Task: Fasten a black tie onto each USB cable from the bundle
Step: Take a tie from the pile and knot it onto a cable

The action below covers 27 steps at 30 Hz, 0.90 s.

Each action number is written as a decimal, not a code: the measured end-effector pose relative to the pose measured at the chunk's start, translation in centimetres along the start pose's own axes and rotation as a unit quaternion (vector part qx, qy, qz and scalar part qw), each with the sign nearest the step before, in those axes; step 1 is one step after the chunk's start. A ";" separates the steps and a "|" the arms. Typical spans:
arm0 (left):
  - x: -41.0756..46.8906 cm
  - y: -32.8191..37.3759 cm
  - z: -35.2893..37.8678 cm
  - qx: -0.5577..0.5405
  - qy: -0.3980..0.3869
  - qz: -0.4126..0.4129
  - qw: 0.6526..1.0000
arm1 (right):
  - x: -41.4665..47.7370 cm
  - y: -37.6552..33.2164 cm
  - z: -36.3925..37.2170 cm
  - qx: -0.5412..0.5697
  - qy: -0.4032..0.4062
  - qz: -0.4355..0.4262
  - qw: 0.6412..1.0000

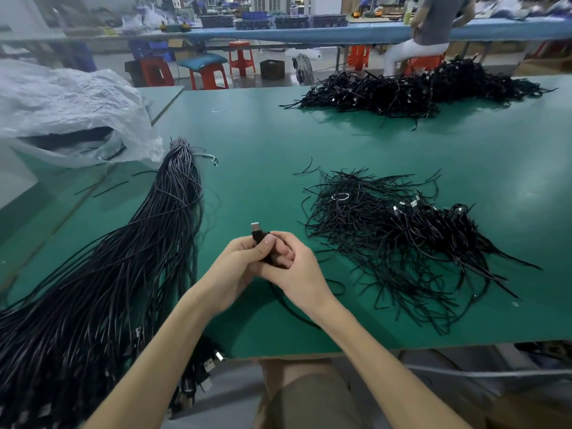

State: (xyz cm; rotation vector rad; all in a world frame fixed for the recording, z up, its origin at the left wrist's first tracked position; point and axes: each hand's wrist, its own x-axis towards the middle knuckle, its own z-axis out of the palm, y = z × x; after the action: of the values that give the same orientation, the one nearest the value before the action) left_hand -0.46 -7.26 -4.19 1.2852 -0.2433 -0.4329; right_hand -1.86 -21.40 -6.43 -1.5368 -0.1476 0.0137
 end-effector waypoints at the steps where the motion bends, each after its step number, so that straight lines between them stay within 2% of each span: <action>1: 0.0 -0.2 -0.2 -0.010 0.000 -0.003 1.000 | 0.0 0.2 0.1 -0.014 0.000 0.001 1.000; 4: -0.1 -0.7 -0.9 -0.013 -0.019 0.004 1.000 | 0.0 0.4 0.0 -0.034 0.008 0.001 0.999; 9: 0.0 -1.0 -0.8 0.003 -0.031 0.025 0.999 | -0.2 0.2 -0.3 0.022 0.010 0.006 1.000; 13: -0.1 -1.0 -0.7 0.000 -0.039 0.048 0.998 | -0.1 0.2 -0.4 0.024 0.020 0.000 0.999; 19: -0.2 -1.3 -0.1 0.067 0.030 0.111 0.991 | -0.1 0.1 -0.2 0.014 0.036 -0.025 0.999; 23: -0.1 -1.3 -0.3 0.071 0.019 0.101 0.992 | 0.0 0.2 -0.1 0.004 0.036 -0.028 0.999; 27: -0.1 -1.4 -0.5 0.092 0.039 0.102 0.990 | 0.0 0.4 -0.2 -0.006 0.053 -0.017 0.998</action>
State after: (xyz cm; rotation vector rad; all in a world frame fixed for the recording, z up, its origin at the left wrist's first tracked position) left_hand -0.56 -7.11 -5.65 1.4378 -0.3515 -0.1890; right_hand -1.80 -21.62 -6.85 -1.5437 -0.0908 -0.0954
